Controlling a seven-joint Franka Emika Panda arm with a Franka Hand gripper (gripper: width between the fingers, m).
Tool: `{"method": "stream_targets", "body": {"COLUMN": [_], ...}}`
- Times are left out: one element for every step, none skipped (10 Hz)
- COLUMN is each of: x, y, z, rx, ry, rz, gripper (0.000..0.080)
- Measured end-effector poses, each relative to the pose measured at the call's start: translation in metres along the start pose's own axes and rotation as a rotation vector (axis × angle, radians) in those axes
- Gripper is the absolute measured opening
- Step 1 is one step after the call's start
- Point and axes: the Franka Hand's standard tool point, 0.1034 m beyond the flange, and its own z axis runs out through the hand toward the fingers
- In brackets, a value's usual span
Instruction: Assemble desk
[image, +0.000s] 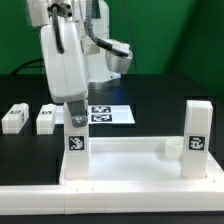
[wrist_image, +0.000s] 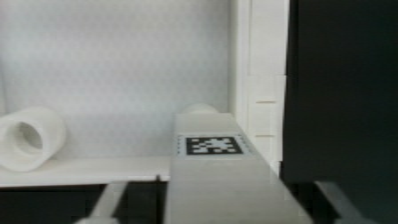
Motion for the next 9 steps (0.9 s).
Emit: {"method": "stream_targets", "body": {"x": [-0.001, -0.006, -0.009, -0.008, -0.008, -0.008, -0.004, 0.001, -0.001], "y": [0.002, 0.003, 0.003, 0.003, 0.003, 0.003, 0.003, 0.000, -0.005], "z": [0.002, 0.004, 0.005, 0.005, 0.005, 0.005, 0.003, -0.002, -0.004], "rx": [-0.026, -0.037, -0.041, -0.041, -0.043, -0.044, -0.061, -0.092, -0.111], "ry": [0.029, 0.032, 0.029, 0.029, 0.027, 0.026, 0.031, 0.042, 0.050], "rz": [-0.210, -0.423, -0.552, -0.592, -0.669, -0.736, -0.894, -1.101, -1.301], "gripper": [0.0474, 0.0588, 0.0588, 0.0637, 0.0646, 0.0646, 0.0646, 0.0648, 0.0648]}}
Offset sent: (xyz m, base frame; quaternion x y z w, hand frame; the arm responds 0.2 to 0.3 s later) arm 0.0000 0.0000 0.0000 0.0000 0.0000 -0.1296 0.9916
